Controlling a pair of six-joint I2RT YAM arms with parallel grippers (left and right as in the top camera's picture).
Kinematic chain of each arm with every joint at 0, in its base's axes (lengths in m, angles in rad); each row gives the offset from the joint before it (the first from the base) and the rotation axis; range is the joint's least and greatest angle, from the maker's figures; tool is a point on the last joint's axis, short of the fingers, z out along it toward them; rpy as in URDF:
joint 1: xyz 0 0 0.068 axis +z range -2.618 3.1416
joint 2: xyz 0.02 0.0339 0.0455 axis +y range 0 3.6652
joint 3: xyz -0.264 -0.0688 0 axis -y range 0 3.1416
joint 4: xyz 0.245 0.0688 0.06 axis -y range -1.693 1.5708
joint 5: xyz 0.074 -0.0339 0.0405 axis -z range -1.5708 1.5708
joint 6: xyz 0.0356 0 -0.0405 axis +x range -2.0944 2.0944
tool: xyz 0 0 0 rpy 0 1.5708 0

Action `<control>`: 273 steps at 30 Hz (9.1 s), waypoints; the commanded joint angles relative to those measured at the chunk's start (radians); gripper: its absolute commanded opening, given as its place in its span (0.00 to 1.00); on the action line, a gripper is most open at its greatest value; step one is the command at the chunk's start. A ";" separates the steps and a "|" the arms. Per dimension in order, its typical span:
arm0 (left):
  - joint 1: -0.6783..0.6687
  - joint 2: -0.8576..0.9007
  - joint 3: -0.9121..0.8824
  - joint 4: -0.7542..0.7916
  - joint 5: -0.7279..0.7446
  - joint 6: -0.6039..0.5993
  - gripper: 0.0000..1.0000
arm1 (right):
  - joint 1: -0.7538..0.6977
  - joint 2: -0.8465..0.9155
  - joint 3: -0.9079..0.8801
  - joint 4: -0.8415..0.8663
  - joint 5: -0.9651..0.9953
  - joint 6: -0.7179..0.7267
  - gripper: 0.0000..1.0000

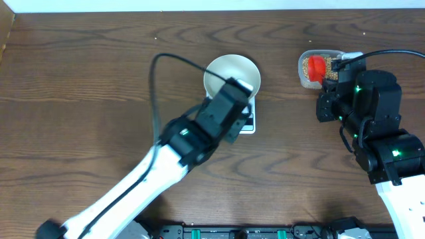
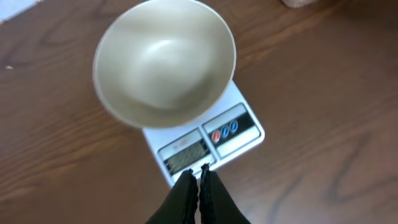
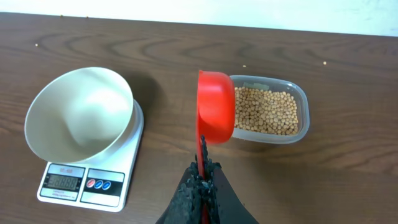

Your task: Scoop item into bowl and weigh 50g on scale

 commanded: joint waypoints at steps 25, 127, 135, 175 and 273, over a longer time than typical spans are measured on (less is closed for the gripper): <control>0.226 -0.148 0.084 -0.336 0.223 0.063 0.90 | -0.008 0.000 0.015 -0.088 -0.053 -0.019 0.01; 0.226 -0.148 0.084 -0.339 0.223 0.064 0.92 | -0.153 0.848 0.457 -0.114 -0.102 -0.174 0.01; 0.226 -0.148 0.084 -0.339 0.223 0.063 0.92 | -0.271 0.848 0.456 -0.130 -0.304 -0.185 0.01; 0.226 -0.148 0.084 -0.339 0.222 0.063 0.92 | -0.527 0.848 0.456 -0.244 -0.689 -0.285 0.01; 0.226 -0.148 0.084 -0.339 0.223 0.064 0.92 | -0.164 0.850 0.285 0.532 -1.316 -0.104 0.01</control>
